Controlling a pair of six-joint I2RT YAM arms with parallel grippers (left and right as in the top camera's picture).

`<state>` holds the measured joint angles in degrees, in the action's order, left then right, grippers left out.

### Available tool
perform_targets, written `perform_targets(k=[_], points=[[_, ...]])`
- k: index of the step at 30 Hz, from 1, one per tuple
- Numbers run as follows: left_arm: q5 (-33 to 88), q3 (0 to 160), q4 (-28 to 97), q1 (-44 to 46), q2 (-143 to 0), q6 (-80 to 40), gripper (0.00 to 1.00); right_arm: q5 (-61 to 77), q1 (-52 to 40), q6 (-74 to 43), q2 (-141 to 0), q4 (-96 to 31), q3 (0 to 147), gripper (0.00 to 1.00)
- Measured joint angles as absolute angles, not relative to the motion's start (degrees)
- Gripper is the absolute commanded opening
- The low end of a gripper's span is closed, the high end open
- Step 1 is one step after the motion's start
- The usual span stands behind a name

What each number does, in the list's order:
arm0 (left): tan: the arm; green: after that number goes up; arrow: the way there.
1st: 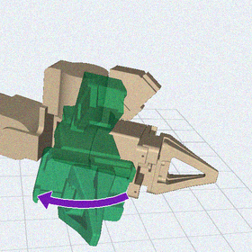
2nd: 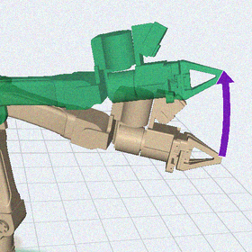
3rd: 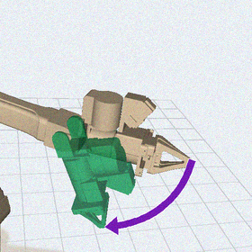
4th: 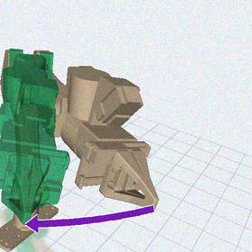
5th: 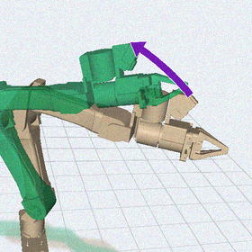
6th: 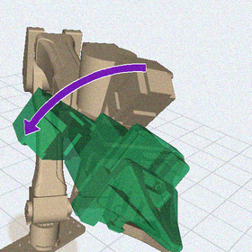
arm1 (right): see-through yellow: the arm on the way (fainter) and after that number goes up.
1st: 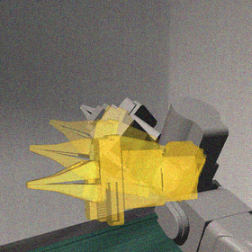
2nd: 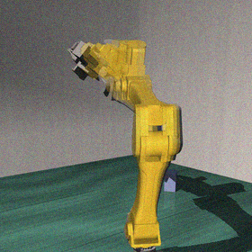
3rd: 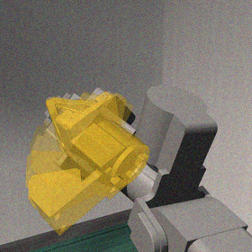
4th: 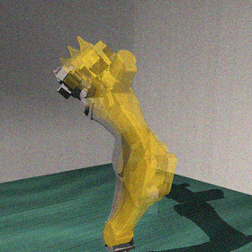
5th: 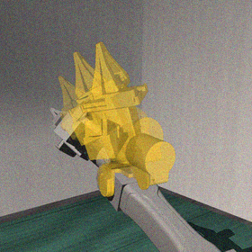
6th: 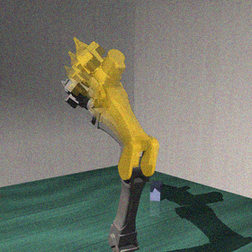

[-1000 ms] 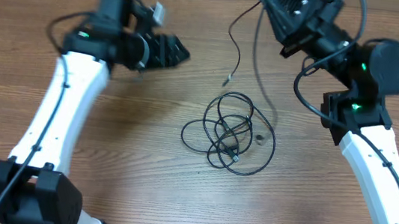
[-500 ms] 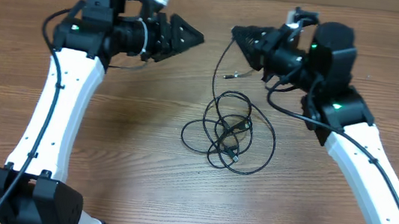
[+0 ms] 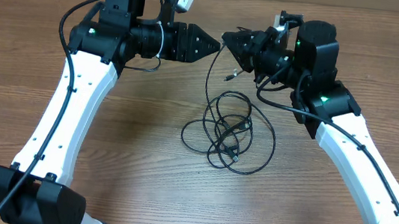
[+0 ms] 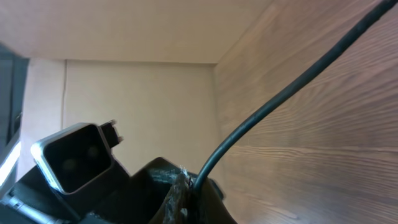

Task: Untangle cables

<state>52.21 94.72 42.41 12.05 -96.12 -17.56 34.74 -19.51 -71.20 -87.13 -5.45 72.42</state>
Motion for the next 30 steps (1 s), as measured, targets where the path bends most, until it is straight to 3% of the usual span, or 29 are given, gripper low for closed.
perform_targets(k=[12,30], points=[[48.5,94.7,44.1,15.8,-96.1,-14.3,0.31,38.1,-20.0,-72.0,-87.1,-3.7,72.4,0.04],[47.3,94.7,42.4,15.8,-96.1,-14.3,0.29,37.9,-20.0,-72.0,-87.1,-3.5,72.4,0.04]])
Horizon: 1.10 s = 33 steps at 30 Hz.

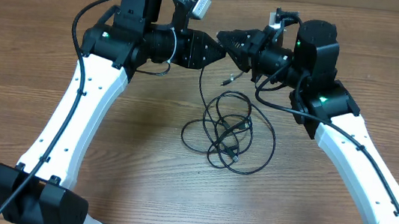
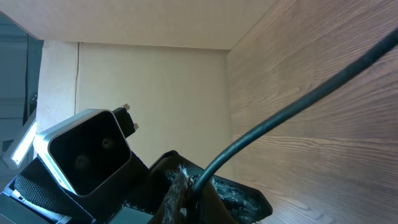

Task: Untangle cables

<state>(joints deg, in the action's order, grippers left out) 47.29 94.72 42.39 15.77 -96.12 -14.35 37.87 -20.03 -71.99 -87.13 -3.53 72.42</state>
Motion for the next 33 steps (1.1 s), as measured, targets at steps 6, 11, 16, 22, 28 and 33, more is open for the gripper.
perform_targets(k=[6,11,16,22,28,33], points=[[46.8,94.7,40.9,15.7,-96.1,-14.6,0.27,37.0,-19.9,-72.0,-87.1,-3.0,72.4,0.04],[46.7,94.7,40.3,15.7,-96.1,-14.8,0.23,36.6,-19.9,-72.0,-87.1,-3.0,72.4,0.04],[47.1,94.7,40.0,15.7,-96.1,-14.8,0.21,36.6,-19.9,-72.0,-87.1,-3.0,72.4,0.04],[47.0,94.7,39.7,15.7,-96.1,-14.8,0.28,35.7,-19.9,-71.2,-87.1,-3.0,72.4,0.03],[46.9,94.7,39.2,15.6,-96.1,-14.9,0.23,35.4,-19.9,-70.9,-87.1,-3.0,72.4,0.04],[47.1,94.7,38.6,15.3,-96.1,-15.0,0.12,35.1,-19.9,-70.8,-87.1,-3.0,72.4,0.04]])
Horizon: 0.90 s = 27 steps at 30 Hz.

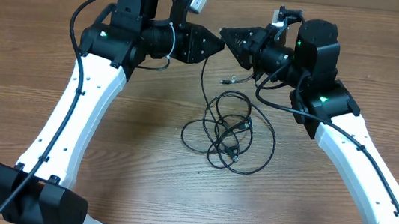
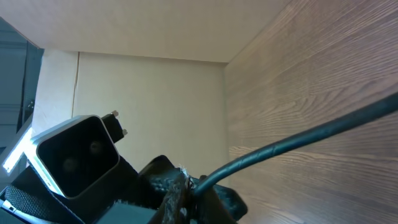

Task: Untangle cables

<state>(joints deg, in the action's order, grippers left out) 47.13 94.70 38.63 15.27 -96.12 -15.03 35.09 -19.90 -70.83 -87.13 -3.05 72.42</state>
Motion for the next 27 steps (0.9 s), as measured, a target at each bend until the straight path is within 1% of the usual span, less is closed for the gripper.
perform_targets(k=[1,8,9,10,11,12,13,15,19,22,24,27], points=[[47.3,94.7,38.5,15.2,-96.1,-15.0,0.04,35.1,-19.9,-70.8,-87.1,-3.0,72.4,0.04],[48.0,94.7,38.1,15.2,-96.1,-15.1,0.04,34.7,-19.9,-70.2,-87.1,-3.3,72.4,0.04],[48.1,94.7,37.8,15.2,-96.1,-15.2,0.04,34.6,-19.9,-69.8,-87.1,-3.4,72.4,0.05],[48.4,94.7,37.4,15.2,-96.1,-15.5,0.04,34.6,-19.6,-69.4,-87.1,-3.5,72.4,0.24],[49.0,94.7,36.4,15.0,-96.1,-16.2,0.04,34.9,-19.0,-69.0,-87.1,-4.1,72.4,0.52],[49.7,94.8,35.7,14.7,-96.1,-16.8,0.04,35.5,-18.3,-68.8,-87.1,-4.9,72.4,0.71],[50.0,94.9,35.4,14.5,-96.1,-17.3,0.04,36.6,-16.5,-68.6,-87.1,-6.3,72.4,0.91],[50.8,96.0,34.8,13.2,-96.1,-19.2,0.04,37.8,-13.6,-68.1,-87.1,-7.0,72.4,1.00],[51.1,98.3,33.1,12.1,-96.1,-22.2,0.04,40.9,-4.8,-66.8,-87.1,-10.3,72.4,1.00],[51.4,99.7,28.4,12.1,-96.1,-26.8,0.04,41.7,2.0,-66.1,-87.1,-18.5,72.5,1.00],[51.7,100.3,20.9,12.1,-96.1,-31.7,0.04,40.6,5.5,-66.0,-87.1,-25.7,72.6,1.00],[52.4,101.2,2.8,11.9,-96.2,-42.3,0.04,35.9,10.3,-65.9,-87.2,-35.5,72.6,1.00]])
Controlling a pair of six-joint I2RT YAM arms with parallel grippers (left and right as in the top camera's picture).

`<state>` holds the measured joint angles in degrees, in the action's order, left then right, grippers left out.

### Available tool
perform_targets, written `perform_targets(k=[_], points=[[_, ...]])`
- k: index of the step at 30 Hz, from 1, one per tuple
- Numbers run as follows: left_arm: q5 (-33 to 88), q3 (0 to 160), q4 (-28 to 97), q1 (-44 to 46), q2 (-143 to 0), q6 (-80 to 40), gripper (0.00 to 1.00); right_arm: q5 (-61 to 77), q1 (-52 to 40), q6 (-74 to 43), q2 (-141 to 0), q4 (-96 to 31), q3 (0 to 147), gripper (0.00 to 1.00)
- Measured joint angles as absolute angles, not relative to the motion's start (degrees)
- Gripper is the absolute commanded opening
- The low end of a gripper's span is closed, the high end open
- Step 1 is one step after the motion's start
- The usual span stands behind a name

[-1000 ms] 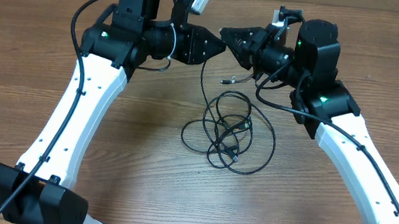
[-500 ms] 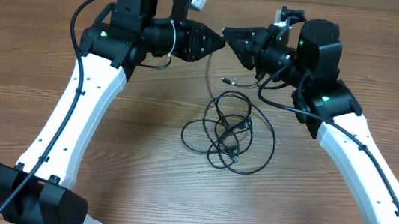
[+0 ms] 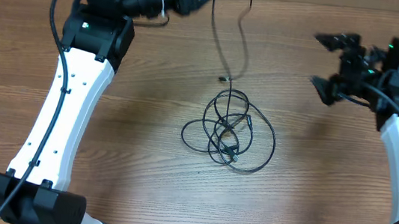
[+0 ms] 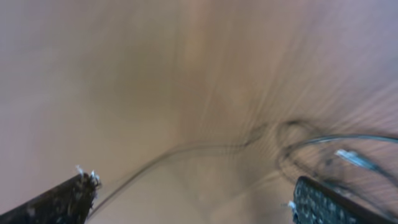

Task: Untangle cables

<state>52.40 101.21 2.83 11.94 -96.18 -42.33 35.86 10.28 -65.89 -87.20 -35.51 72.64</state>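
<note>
A thin black cable [image 3: 227,130] lies in tangled loops at the middle of the wooden table [image 3: 136,142]. From the pile, strands [image 3: 219,39] rise to my left gripper, which is high at the top edge and shut on the cable. A small connector [image 3: 224,78] hangs just above the pile. My right gripper [image 3: 318,59] is off to the right, jaws wide apart and holding nothing. The right wrist view is blurred: both fingertips [image 4: 68,196] spread, with the gripper [image 4: 193,186] empty and the cable [image 4: 292,140] a smear beyond.
The white left arm [image 3: 64,112] runs down the table's left side and the right arm down its right. A tan wall strip borders the far edge.
My right gripper has let go of the cable, opened wide and moved away to the right. My left gripper has risen to the top edge with the cable still in it.
At first my right gripper held the cable's raised end, with the left gripper's tip just short of it. Then the left closed in beside it at the same spot. Now only the left holds the cable, lifted high, and the right is open and apart.
</note>
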Motion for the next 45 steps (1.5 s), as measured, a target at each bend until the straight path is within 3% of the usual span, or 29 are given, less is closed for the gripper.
perform_targets(k=[4,7,18,25,33,39,45], points=[[51.9,102.7,-20.2,11.8,-96.1,-60.4,0.04,27.6,14.1,-65.8,-87.2,-43.2,72.6,1.00],[48.9,102.9,-28.3,11.8,-95.9,-72.2,0.04,21.9,14.6,-65.8,-87.2,-44.2,72.6,1.00],[34.1,103.0,-26.3,12.4,-95.9,-96.1,0.04,16.0,14.6,-65.8,-87.2,-44.2,72.6,1.00],[24.4,103.4,-4.8,11.8,-96.4,-88.8,0.04,15.6,14.6,-65.8,-87.2,-44.2,72.6,1.00],[9.1,103.4,-8.1,9.7,-102.3,-85.5,0.04,15.6,14.6,-65.8,-87.2,-44.2,72.6,1.00],[7.4,103.4,-13.4,2.5,-108.6,-83.7,0.04,15.6,14.6,-65.8,-87.2,-44.2,72.6,1.00],[9.0,103.4,-8.4,-7.4,-113.3,-74.5,0.04,15.6,14.6,-65.8,-87.2,-44.2,72.6,1.00]])
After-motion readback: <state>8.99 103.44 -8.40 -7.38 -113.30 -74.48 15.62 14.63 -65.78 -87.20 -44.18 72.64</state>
